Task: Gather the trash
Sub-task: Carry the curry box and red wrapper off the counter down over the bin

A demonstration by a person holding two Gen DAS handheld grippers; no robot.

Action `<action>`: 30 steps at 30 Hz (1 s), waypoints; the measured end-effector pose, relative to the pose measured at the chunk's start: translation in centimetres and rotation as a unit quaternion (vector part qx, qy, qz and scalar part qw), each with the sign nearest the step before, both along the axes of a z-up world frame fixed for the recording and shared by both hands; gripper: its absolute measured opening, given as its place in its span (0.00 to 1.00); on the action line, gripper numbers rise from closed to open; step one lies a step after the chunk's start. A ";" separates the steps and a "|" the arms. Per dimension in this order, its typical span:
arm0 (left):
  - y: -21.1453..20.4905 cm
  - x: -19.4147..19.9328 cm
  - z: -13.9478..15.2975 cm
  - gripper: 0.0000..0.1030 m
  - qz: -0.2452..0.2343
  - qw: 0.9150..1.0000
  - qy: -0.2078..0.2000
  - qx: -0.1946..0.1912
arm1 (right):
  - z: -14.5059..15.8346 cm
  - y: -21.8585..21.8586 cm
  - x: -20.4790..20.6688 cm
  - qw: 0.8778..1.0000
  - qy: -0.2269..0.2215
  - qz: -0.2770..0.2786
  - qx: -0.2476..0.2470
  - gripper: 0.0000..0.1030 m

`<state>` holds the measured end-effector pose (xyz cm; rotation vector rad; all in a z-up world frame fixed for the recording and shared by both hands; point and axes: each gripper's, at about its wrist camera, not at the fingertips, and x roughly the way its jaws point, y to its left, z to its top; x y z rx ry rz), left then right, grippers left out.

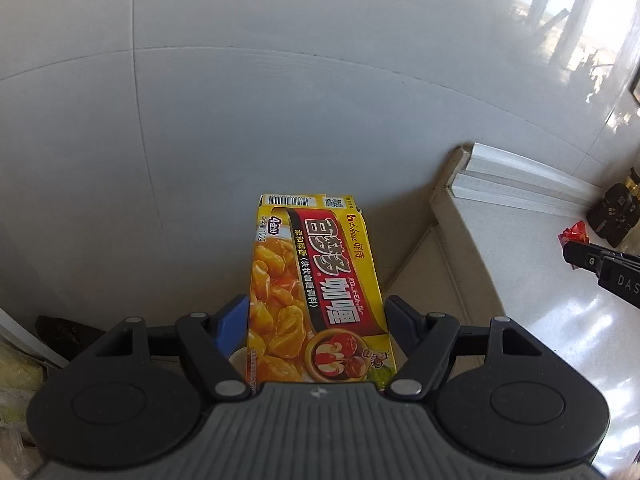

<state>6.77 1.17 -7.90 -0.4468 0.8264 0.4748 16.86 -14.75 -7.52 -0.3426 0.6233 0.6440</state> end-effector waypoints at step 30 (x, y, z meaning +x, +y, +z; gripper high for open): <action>1.9 -0.7 -11.8 0.68 0.057 0.990 0.095 -0.089 | -9.6 9.2 -6.3 0.984 0.060 0.133 -0.106 0.08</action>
